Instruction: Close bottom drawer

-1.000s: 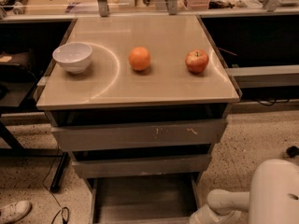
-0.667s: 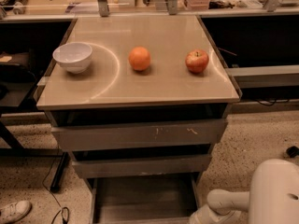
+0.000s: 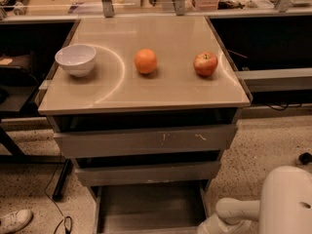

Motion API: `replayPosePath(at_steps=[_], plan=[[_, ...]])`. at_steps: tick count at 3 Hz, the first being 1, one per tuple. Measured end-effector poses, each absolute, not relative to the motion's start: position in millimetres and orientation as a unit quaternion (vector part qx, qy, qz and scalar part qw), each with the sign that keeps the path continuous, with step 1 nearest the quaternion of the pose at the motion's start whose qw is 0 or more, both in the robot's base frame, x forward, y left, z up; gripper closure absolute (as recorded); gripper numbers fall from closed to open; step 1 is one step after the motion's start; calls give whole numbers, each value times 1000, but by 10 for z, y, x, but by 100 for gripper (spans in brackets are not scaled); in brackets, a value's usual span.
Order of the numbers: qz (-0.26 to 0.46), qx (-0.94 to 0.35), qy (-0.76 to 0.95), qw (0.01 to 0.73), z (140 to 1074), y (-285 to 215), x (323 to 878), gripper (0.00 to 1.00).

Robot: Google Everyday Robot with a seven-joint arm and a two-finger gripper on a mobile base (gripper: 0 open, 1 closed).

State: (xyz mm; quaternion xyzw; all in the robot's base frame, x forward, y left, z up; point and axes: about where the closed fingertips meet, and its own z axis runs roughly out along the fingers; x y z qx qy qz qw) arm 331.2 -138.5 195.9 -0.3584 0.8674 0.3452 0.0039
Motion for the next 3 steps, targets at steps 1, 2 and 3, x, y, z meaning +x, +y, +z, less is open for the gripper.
replayPosePath(at_steps=[1, 2, 3], plan=[[345, -358, 867, 4, 1959, -1384, 3312, 0], [345, -358, 867, 4, 1959, -1384, 3311, 0], [345, -358, 867, 4, 1959, -1384, 3311, 19]])
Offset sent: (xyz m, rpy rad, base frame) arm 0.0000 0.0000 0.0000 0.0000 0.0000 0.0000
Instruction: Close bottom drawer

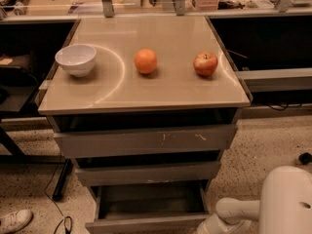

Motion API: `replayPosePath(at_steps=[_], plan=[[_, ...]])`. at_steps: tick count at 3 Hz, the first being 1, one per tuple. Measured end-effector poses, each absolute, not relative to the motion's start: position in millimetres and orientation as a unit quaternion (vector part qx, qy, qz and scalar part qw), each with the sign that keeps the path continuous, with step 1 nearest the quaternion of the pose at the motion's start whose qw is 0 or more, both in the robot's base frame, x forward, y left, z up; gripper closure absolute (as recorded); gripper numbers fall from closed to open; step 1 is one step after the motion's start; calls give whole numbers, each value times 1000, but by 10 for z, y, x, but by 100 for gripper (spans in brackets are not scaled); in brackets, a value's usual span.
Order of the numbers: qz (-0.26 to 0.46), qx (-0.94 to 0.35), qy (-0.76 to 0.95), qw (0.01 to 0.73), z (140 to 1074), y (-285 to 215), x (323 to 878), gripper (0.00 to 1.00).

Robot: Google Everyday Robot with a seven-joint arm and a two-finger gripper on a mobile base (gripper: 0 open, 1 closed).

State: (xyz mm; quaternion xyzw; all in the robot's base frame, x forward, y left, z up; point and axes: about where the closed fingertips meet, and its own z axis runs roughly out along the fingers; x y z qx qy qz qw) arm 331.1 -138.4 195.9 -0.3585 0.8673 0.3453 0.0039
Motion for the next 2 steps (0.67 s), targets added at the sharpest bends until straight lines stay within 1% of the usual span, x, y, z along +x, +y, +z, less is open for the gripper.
replayPosePath(at_steps=[2], plan=[[345, -358, 867, 4, 1959, -1384, 3311, 65]])
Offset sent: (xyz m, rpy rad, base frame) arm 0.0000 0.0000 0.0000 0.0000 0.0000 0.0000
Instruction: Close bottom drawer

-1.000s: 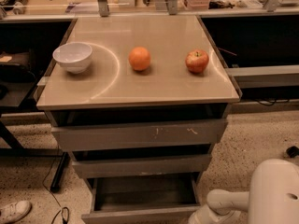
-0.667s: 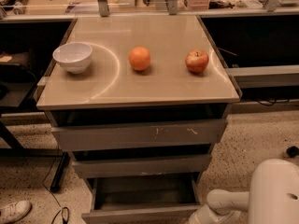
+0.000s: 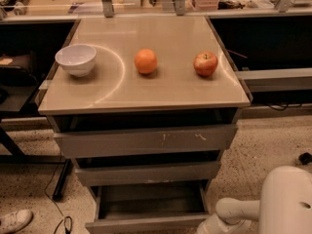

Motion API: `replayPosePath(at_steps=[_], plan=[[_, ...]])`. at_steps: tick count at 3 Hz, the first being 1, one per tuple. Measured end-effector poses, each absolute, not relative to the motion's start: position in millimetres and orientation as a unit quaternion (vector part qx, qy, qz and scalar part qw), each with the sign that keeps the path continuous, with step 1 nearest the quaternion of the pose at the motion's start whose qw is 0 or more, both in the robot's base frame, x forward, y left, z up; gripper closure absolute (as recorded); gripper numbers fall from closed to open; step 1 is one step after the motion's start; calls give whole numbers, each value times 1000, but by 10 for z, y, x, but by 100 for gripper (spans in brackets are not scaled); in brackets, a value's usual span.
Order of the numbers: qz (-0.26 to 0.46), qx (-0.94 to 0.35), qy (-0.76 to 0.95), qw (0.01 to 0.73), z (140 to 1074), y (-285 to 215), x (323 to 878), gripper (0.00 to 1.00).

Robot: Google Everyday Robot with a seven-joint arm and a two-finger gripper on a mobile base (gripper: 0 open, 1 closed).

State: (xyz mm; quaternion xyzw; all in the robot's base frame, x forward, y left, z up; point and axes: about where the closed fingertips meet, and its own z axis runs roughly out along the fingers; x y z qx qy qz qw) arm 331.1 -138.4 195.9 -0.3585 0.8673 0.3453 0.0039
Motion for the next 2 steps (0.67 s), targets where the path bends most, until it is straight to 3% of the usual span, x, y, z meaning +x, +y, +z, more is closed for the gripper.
replayPosePath(at_steps=[1, 2], plan=[[340, -362, 868, 14, 1978, -1355, 3362, 88], [323, -372, 869, 30, 1987, -1317, 3512, 100]])
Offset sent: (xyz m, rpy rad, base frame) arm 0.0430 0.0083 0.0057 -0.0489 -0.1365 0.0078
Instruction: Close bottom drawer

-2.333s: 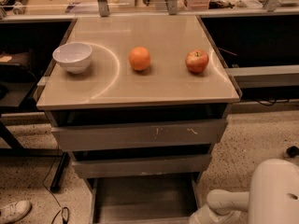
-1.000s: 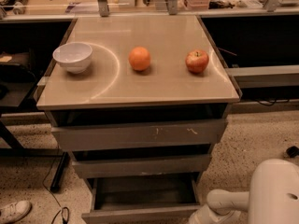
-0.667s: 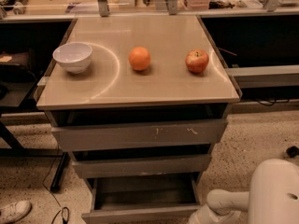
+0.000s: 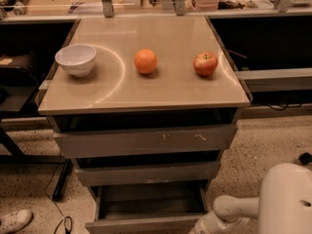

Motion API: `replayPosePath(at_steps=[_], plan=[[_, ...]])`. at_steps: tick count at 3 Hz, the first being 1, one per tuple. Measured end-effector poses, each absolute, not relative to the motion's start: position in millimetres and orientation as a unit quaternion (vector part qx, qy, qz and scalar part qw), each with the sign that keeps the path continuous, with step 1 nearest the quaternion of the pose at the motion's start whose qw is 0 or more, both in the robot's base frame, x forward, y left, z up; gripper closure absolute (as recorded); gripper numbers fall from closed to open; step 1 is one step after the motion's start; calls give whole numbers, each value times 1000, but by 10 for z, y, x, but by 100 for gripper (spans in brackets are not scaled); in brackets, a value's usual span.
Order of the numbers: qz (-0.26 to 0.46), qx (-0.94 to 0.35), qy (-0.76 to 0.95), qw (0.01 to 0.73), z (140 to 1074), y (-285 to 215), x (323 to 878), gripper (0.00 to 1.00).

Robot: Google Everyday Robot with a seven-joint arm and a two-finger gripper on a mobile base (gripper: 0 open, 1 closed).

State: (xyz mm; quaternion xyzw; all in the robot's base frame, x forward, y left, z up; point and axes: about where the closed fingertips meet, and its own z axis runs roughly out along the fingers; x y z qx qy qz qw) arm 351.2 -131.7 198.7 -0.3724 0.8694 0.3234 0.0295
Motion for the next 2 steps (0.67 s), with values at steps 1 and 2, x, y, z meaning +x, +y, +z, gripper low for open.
replayPosePath(at_steps=[1, 2], plan=[[303, -376, 874, 48, 2000, -1316, 3747, 100], [293, -379, 876, 58, 1916, -1284, 3918, 100]])
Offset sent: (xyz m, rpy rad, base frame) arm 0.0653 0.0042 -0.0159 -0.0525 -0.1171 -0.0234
